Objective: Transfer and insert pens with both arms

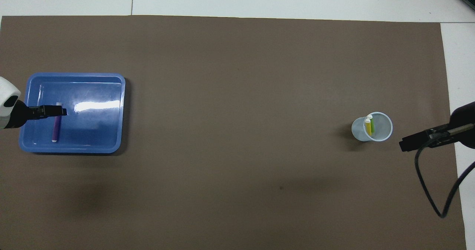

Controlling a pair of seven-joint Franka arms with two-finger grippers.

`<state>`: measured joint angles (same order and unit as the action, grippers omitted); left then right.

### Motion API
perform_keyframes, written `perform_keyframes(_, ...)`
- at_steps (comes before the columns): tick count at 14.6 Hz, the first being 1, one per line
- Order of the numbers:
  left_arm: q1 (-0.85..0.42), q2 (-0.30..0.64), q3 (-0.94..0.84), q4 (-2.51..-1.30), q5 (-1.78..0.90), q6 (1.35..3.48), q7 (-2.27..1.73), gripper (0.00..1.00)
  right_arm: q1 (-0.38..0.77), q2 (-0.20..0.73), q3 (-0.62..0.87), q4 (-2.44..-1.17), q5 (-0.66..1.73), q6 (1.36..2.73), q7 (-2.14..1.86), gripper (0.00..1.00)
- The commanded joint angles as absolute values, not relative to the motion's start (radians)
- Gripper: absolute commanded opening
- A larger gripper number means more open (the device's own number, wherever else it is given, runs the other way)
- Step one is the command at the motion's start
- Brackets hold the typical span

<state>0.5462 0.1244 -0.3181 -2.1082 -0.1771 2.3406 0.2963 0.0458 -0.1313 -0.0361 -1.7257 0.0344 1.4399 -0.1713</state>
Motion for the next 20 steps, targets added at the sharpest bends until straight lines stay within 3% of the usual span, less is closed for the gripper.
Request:
perform_keyframes(1, 0.569, 0.199, -0.325, -2.033, -0.117, 2.345, 0.324, 1.0, 0.038, -0.144, -0.034, -1.727, 0.06, 1.459, -0.15, 1.0)
perform_keyframes(11, 0.58, 0.327, -0.322, -1.968, -0.077, 2.416, 0.403, 0.99, 0.049, -0.202, -0.025, -1.736, 0.06, 1.485, -0.159, 1.0)
perform_keyframes(15, 0.58, 0.347, -0.322, -1.965, -0.04, 2.447, 0.426, 0.94, 0.035, -0.261, -0.032, -1.88, 0.06, 1.601, -0.16, 1.0)
perform_keyframes(20, 0.58, 0.371, -0.322, -1.959, -0.031, 2.465, 0.428, 0.9, 0.021, -0.276, -0.041, -1.904, 0.06, 1.575, -0.158, 1.0)
